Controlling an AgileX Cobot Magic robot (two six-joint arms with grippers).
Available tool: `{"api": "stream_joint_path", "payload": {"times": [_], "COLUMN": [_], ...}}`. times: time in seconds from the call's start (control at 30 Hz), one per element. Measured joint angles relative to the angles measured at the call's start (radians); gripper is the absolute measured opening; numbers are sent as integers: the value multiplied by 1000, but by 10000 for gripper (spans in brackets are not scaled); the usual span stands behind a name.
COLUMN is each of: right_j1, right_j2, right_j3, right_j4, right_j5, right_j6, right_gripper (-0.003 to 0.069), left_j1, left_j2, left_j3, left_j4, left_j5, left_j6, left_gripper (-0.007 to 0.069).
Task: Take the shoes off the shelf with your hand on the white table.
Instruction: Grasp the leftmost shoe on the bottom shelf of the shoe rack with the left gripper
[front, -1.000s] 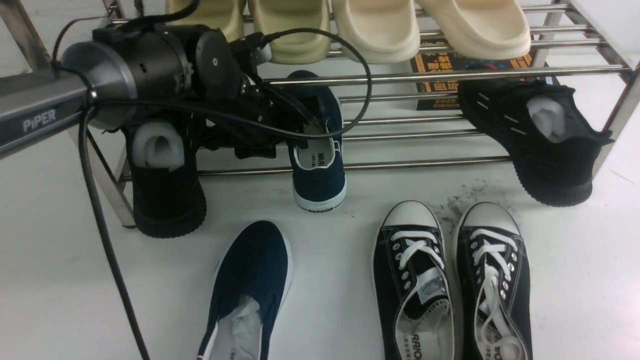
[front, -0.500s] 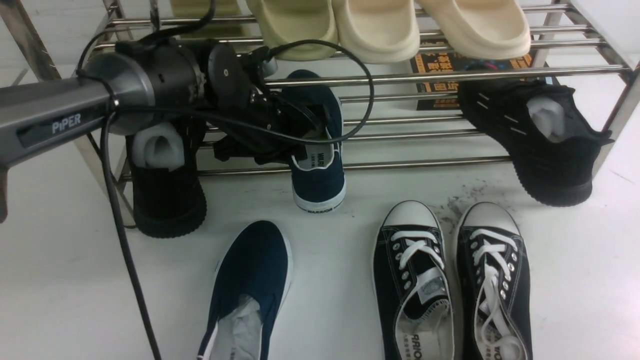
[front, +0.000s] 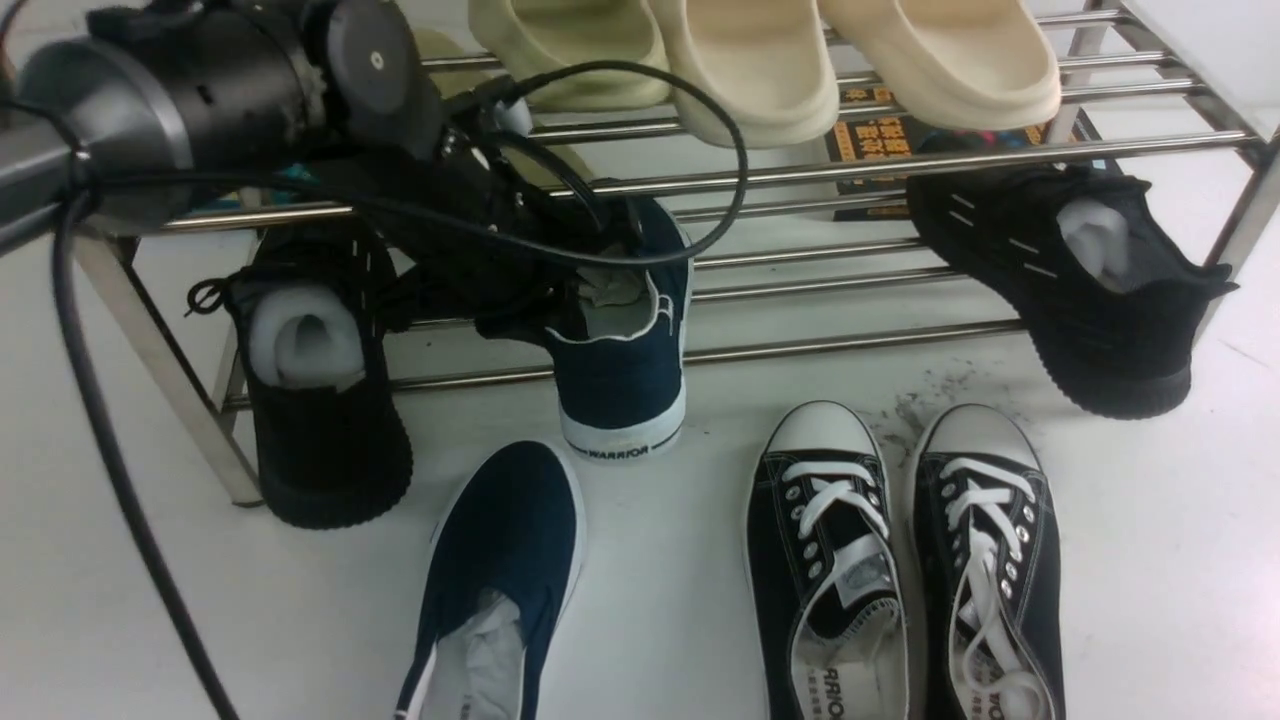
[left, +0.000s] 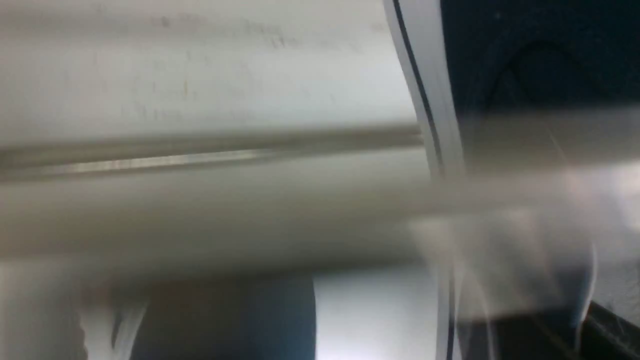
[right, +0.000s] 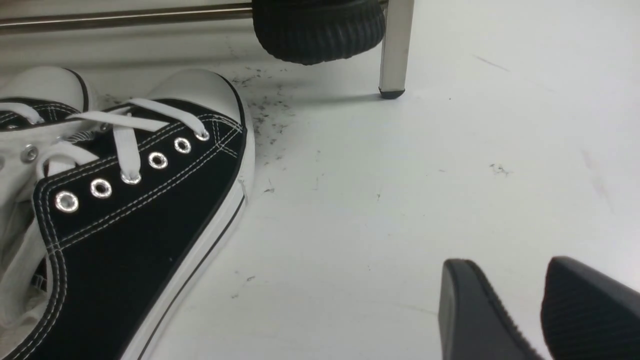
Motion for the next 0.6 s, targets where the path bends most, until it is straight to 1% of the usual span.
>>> {"api": "stream_joint_path", "payload": {"times": [0.23,0.37,0.43,0.47,0.53,0.6], "right_j1": [0,0,0,0,0,0], "right_j2": [0,0,0,0,0,0], "right_j3": [0,0,0,0,0,0], "right_j4": [0,0,0,0,0,0], "right_j5": [0,0,0,0,0,0], "right_j6": [0,0,0,0,0,0], "right_gripper": [240,240,240,240,240,240], "left_j1": [-8,-39,-99,-110,-174,-215], "left_j2": [-30,-30,-30,-30,-30,-30], "left_j3": [0,0,0,0,0,0], "left_j4": [-25,-2,27,29,61,102], "left_j5": [112,119,121,123,154,184], "left_j6": [-1,-2,-8,-10,-50,-97], "left_gripper": [25,25,27,27,27,29]}}
